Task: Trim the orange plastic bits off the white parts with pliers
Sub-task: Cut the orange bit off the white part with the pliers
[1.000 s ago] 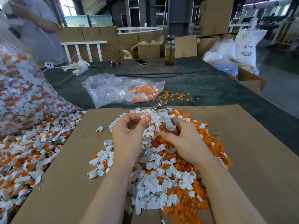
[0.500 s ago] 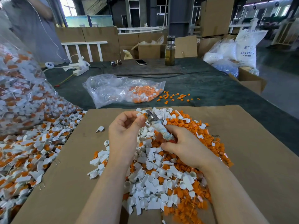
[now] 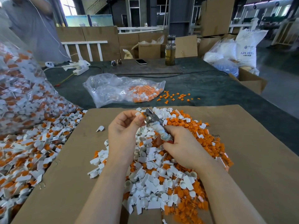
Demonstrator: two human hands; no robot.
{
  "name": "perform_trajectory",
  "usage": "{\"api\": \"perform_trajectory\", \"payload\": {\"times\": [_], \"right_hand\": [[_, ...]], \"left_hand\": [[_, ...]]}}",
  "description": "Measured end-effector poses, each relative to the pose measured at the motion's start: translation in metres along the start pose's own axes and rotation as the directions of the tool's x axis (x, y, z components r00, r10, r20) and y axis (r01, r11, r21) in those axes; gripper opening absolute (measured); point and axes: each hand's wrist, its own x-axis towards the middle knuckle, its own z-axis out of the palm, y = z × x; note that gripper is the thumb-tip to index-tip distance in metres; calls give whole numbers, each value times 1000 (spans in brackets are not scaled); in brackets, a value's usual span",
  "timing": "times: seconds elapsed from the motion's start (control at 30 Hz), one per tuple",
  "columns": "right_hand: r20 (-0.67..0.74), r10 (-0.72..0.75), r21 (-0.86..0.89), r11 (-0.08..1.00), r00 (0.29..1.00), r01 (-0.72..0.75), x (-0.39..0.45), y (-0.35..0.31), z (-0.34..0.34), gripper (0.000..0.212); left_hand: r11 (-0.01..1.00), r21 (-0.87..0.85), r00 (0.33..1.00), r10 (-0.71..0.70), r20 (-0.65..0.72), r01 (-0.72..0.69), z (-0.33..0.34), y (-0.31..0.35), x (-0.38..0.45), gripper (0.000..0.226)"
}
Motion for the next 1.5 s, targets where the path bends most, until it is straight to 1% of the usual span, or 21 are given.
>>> {"api": "perform_trajectory", "payload": {"times": [0.23,0.33,0.4,0.5,0.6,0.67,0.73,0.8,0.87,0.93,1.0,1.03,1.1,1.13,1.2,1.23,1.27,1.33,1.37,1.4,1.5], "right_hand": [[-42,6,-76,997,999,-9,2,1,4,9],[-107,17,-153,988,994,-33,3,3,6,6],[-158,35,-183,981,987,-64,3,6,5,5],[-228,73,-211,970,971,-122,4,10,3,6],[-255,126,-277,940,959,-197,4,14,2,14],[-260,157,-320,917,953,-238,5,16,1,22],[-258,188,-346,898,948,-272,5,18,0,23],[-264,217,-349,887,940,-303,5,19,-1,18],[-282,236,-350,877,930,-329,6,19,-1,15],[-306,241,-373,860,921,-349,6,19,-1,15],[-324,240,-397,844,915,-362,5,19,-1,12],[-329,240,-408,836,913,-367,5,19,0,13],[-335,242,-436,817,911,-377,5,19,1,15],[-338,243,-446,809,909,-382,5,19,2,17],[-352,234,-457,802,906,-385,6,20,3,17],[-357,227,-462,800,906,-383,6,21,4,16],[-356,218,-475,795,909,-377,6,22,4,14],[-327,206,-511,783,922,-356,5,23,5,19],[-304,206,-529,776,930,-345,5,23,6,24],[-285,209,-543,769,935,-338,5,23,7,27],[-276,217,-549,764,936,-339,5,23,7,30]], "left_hand": [[994,-27,993,-112,-40,110,1,1,3,3],[964,-173,955,-231,-187,199,-8,6,7,4],[913,-328,880,-349,-322,242,-20,10,11,7],[821,-528,727,-497,-474,217,-40,15,18,10],[753,-638,608,-584,-537,160,-53,17,24,7],[703,-702,567,-625,-536,113,-58,17,27,18],[660,-749,551,-646,-529,54,-62,17,29,31],[644,-765,555,-640,-531,11,-63,18,27,36],[655,-756,559,-625,-545,-5,-62,18,24,37],[689,-724,571,-605,-555,27,-63,18,24,39],[771,-616,600,-573,-559,163,-62,20,25,34],[825,-492,627,-544,-558,278,-60,20,25,28],[874,-99,711,-449,-542,476,-54,16,22,18],[857,111,766,-383,-516,503,-50,12,20,16],[752,489,881,-260,-396,442,-43,5,18,13],[639,663,919,-222,-327,390,-41,0,18,14],[489,806,942,-198,-271,334,-40,-6,18,17],[212,948,964,-167,-206,240,-40,-13,18,24],[135,967,968,-160,-193,215,-39,-14,17,26],[100,975,970,-160,-183,200,-37,-15,17,26],[93,979,972,-170,-163,180,-34,-14,17,19]]}}
